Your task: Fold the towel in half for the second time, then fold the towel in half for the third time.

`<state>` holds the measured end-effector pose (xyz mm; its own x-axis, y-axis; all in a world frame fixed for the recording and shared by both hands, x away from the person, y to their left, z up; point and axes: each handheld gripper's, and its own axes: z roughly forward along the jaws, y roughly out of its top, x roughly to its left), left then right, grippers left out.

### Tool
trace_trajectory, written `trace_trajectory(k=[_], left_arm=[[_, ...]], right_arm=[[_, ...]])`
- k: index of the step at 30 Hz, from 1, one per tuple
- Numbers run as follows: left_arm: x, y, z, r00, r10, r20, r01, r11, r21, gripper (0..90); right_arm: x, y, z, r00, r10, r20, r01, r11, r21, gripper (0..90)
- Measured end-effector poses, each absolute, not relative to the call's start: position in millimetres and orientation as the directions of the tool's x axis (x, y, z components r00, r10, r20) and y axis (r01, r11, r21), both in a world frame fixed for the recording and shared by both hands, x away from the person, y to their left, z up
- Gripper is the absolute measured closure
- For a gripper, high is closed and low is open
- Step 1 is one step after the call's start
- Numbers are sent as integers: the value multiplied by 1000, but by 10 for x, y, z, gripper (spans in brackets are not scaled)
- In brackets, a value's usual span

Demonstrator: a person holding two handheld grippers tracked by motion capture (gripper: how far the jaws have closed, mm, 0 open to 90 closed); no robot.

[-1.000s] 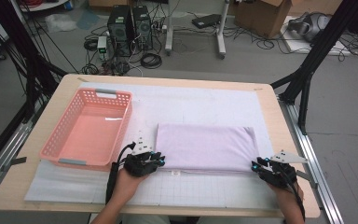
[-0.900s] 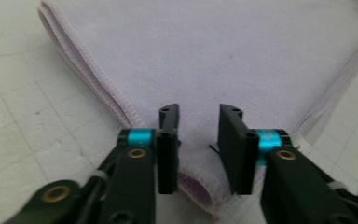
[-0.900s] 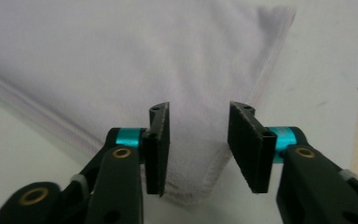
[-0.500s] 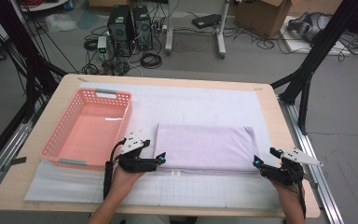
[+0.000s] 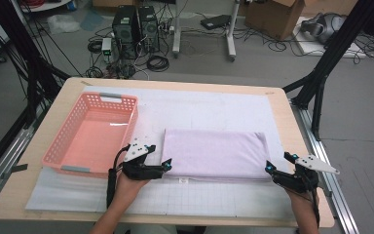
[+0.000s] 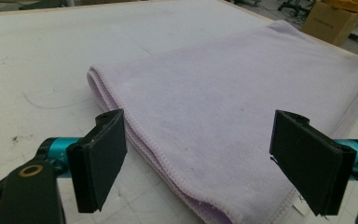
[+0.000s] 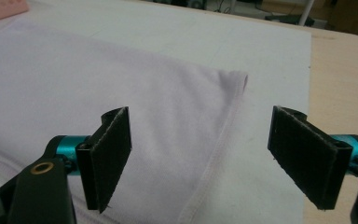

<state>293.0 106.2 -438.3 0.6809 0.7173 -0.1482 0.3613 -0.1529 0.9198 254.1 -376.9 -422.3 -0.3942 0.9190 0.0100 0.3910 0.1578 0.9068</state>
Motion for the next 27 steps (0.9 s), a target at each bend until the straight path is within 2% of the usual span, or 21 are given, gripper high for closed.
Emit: trace_trajectory(k=[21,27], left_arm=[[2870,1014,-4423,660,734,-160,422,-186,887,187],[2883,970,-4463,644,748,-161,463,-214,860,227]], right_arm=[[2538,-3716,-4239,-432,902,5,408,190,893,204],[2587,-3667,-4237,-460,888,4,411,209,887,195]])
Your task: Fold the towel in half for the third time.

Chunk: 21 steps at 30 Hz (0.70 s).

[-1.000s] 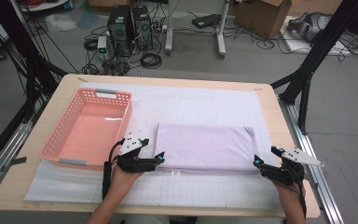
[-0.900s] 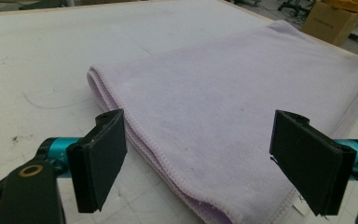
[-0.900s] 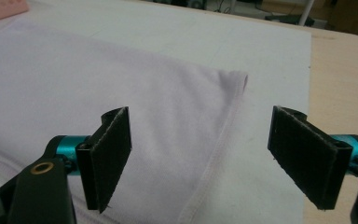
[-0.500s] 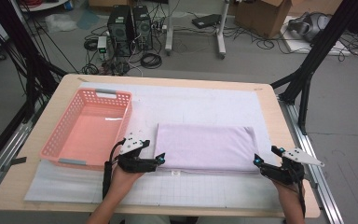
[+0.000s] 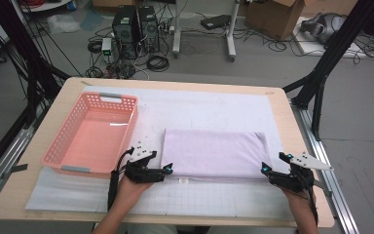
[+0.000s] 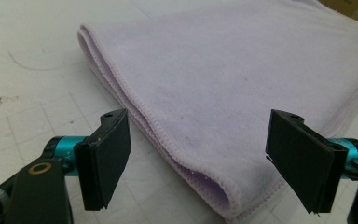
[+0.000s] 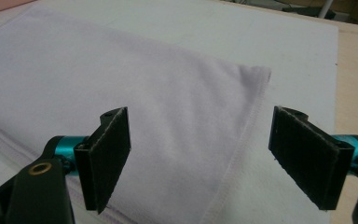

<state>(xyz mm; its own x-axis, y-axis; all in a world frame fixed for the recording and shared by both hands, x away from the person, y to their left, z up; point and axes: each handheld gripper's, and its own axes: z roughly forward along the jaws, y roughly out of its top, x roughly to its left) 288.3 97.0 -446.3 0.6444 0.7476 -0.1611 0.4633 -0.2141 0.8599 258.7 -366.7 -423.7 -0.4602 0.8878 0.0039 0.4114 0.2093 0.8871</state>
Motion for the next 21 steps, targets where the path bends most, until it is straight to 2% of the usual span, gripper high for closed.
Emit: trace_trajectory(k=[8,11,14,21], left_arm=[[2898,995,-4488,627,757,-183,513,-225,828,293],[2899,980,-4510,637,743,-206,543,-242,804,355],[2903,968,-4510,648,735,-201,543,-260,799,411],[2897,924,-4515,665,724,-181,535,-293,792,479]], right_arm=[[2639,-3553,-4229,-492,871,-14,399,240,885,196],[2665,-3512,-4213,-502,865,-12,395,242,886,197],[2693,-3468,-4197,-517,856,-5,393,242,887,197],[2793,-3341,-4166,-572,820,18,394,255,883,199]])
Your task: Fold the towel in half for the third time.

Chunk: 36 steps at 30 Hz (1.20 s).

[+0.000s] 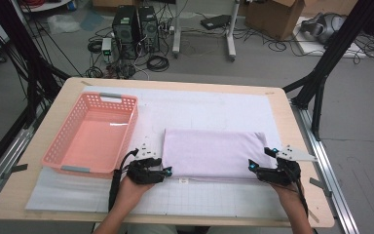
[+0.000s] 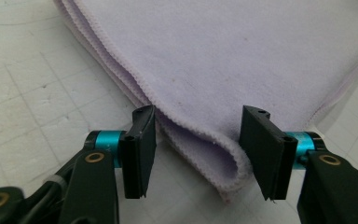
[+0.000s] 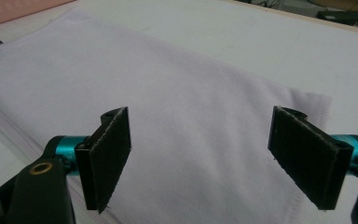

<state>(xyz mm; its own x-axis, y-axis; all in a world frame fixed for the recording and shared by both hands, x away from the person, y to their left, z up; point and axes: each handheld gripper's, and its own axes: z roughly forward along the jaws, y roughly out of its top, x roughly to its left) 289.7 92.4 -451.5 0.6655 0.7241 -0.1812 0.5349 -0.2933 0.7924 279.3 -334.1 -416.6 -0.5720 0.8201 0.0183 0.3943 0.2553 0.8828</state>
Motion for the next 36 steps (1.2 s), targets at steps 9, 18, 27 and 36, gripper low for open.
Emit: trace_trajectory(k=[9,18,27,36], left_arm=[[2890,897,-4510,687,708,-163,521,-324,789,537],[2871,856,-4513,686,700,-199,540,-307,784,683],[2870,847,-4505,663,711,-233,570,-279,773,769],[2870,884,-4508,651,714,-258,581,-250,775,781]], right_arm=[[3152,-2907,-4015,-646,763,-12,366,324,872,197],[3554,-2490,-3843,-703,710,-36,366,405,838,195],[3906,-1866,-3836,-787,617,0,361,460,811,255],[4188,-1418,-4002,-822,569,-4,375,546,749,305]])
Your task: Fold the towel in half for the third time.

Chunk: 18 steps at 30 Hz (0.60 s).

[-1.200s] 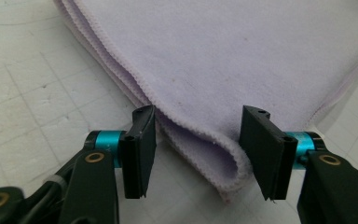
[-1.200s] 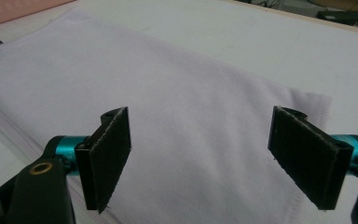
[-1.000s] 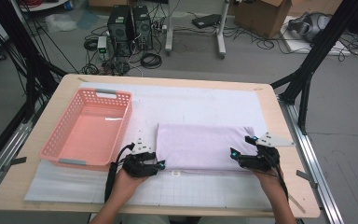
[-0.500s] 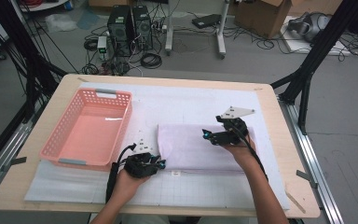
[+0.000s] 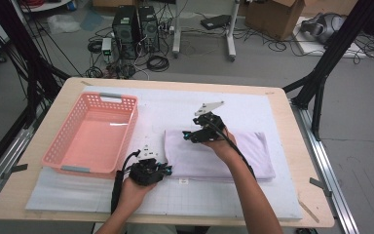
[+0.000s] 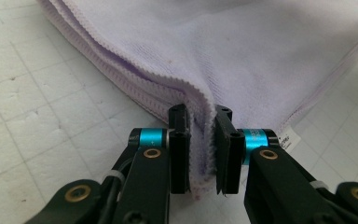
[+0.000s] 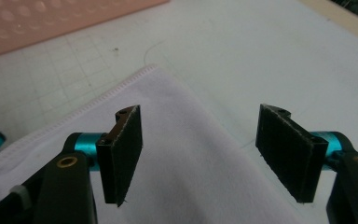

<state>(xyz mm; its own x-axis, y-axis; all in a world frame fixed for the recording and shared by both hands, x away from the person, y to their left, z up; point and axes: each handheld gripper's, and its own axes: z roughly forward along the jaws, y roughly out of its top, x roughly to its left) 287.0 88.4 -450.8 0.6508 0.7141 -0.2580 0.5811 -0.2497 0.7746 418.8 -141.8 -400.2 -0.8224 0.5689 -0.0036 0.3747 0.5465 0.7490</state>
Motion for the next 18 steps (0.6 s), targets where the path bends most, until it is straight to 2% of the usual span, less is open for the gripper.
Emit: trace_trajectory(k=[5,11,13,15,17,18], left_arm=[[2865,892,-4508,647,715,-264,583,-241,776,782],[2852,915,-4505,639,721,-266,587,-234,775,784],[2848,926,-4501,635,724,-270,589,-228,775,787],[2846,931,-4498,630,725,-278,592,-217,776,787],[2843,956,-4482,622,727,-291,599,-203,774,788],[2841,968,-4473,618,729,-294,600,-196,776,789]], right_arm=[[4317,-1207,-4170,-836,549,-11,379,590,713,297],[4410,-1061,-4362,-848,529,30,405,611,680,302],[4452,-1058,-4394,-855,512,84,425,598,680,373],[4461,-1049,-4384,-860,503,86,423,607,673,391],[4481,-1008,-4357,-873,481,83,413,636,652,448],[4489,-947,-4329,-889,451,74,390,663,639,556]])
